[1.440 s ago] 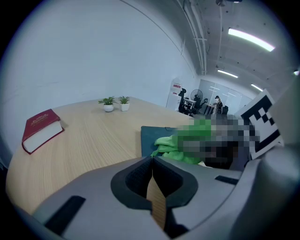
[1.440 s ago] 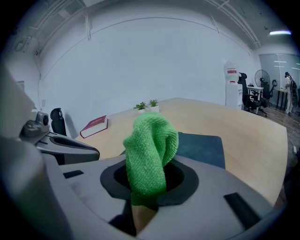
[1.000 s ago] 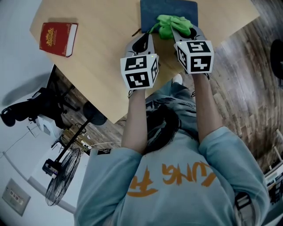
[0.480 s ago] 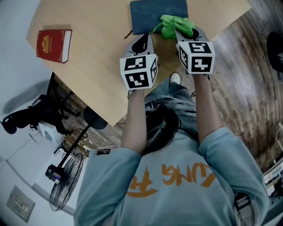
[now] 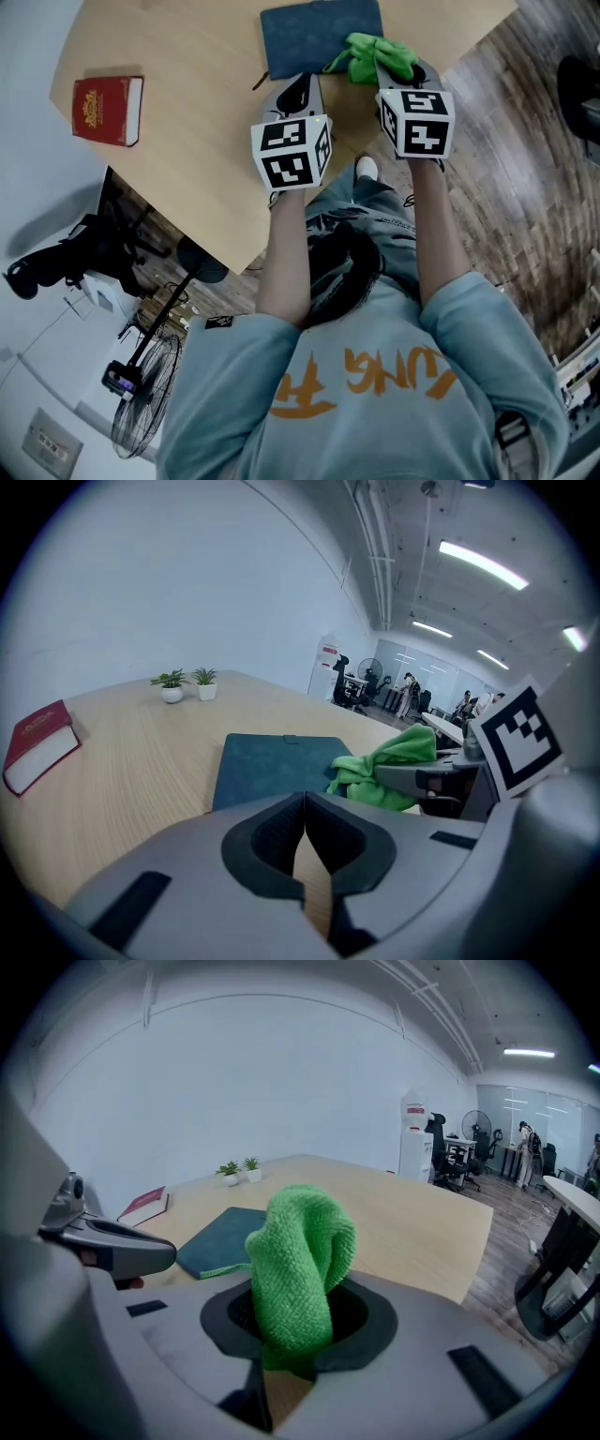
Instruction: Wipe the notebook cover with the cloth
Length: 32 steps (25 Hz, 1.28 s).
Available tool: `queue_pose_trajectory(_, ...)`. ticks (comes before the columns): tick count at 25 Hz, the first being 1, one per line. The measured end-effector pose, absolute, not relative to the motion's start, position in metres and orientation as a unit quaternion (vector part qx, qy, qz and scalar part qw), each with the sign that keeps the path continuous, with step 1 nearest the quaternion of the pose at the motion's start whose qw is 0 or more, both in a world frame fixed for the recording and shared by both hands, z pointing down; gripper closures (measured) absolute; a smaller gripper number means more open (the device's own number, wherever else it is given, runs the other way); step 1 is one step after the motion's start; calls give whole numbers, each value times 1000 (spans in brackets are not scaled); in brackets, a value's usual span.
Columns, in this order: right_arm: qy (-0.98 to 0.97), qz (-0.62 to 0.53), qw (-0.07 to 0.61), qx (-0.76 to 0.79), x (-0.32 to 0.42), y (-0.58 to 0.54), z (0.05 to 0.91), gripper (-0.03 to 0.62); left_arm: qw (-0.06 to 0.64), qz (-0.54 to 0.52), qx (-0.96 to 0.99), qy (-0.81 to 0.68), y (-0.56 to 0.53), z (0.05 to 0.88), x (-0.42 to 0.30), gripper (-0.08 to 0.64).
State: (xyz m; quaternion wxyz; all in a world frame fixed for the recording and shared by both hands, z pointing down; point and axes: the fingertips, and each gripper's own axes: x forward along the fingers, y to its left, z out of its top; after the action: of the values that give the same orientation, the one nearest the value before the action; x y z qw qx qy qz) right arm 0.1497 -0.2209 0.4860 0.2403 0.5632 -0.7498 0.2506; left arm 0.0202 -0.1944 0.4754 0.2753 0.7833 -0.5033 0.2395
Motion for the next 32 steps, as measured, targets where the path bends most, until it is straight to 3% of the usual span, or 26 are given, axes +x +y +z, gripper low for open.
queue_pose_trajectory(6,-730,251,252,584,172,-223,479,509,279,227,782,-508,-198,474,19,538)
queue_pose_trajectory(11,-750,231,218,580,160,-242,439,509,284,213,773,-526,-202,469,3,538)
queue_pose_trajectory(20,-816,218,177,505,66,-275,415,509,297,198,731,-582,-206,468,-68,538)
queue_pose_trajectory(32,-859,229,197,414,-42,-291,442,509,307,186,679,-640,-209,471,-149,538)
